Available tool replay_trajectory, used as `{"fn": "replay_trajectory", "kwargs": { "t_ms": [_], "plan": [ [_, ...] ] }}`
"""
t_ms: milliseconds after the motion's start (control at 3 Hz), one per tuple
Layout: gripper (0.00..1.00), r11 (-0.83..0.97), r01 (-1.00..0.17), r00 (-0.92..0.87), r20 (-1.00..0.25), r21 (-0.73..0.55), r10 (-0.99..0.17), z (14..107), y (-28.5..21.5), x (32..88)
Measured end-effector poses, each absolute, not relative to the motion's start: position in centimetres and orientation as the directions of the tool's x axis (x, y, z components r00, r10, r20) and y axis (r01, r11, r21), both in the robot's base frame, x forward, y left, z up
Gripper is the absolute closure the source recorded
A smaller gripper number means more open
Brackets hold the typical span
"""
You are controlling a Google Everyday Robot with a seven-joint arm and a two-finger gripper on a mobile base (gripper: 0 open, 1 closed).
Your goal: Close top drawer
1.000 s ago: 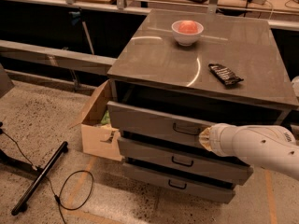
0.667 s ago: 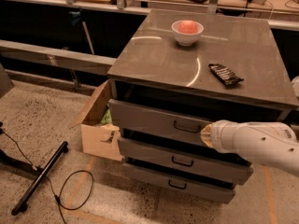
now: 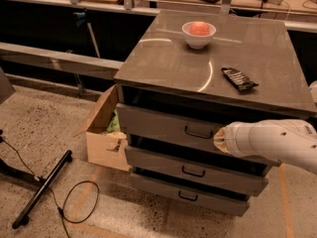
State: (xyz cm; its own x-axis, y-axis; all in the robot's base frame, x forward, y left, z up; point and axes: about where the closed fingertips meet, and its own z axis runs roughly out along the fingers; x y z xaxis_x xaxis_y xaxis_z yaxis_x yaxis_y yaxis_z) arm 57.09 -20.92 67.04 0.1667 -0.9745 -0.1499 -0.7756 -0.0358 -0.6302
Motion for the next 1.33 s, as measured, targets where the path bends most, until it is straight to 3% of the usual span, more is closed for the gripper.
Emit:
{"fn": "replay_trajectory", "kwargs": {
  "t_ms": [667, 1333],
  "plan": [
    [1.00, 0.029, -0.885, 0.056, -0.169, -0.465, -0.984, 71.9, -25.3, 47.0],
    [0.61, 0.096, -0.944, -0.054, -0.139, -0.316, -0.989, 75.1, -27.0, 41.3]
  ]
}}
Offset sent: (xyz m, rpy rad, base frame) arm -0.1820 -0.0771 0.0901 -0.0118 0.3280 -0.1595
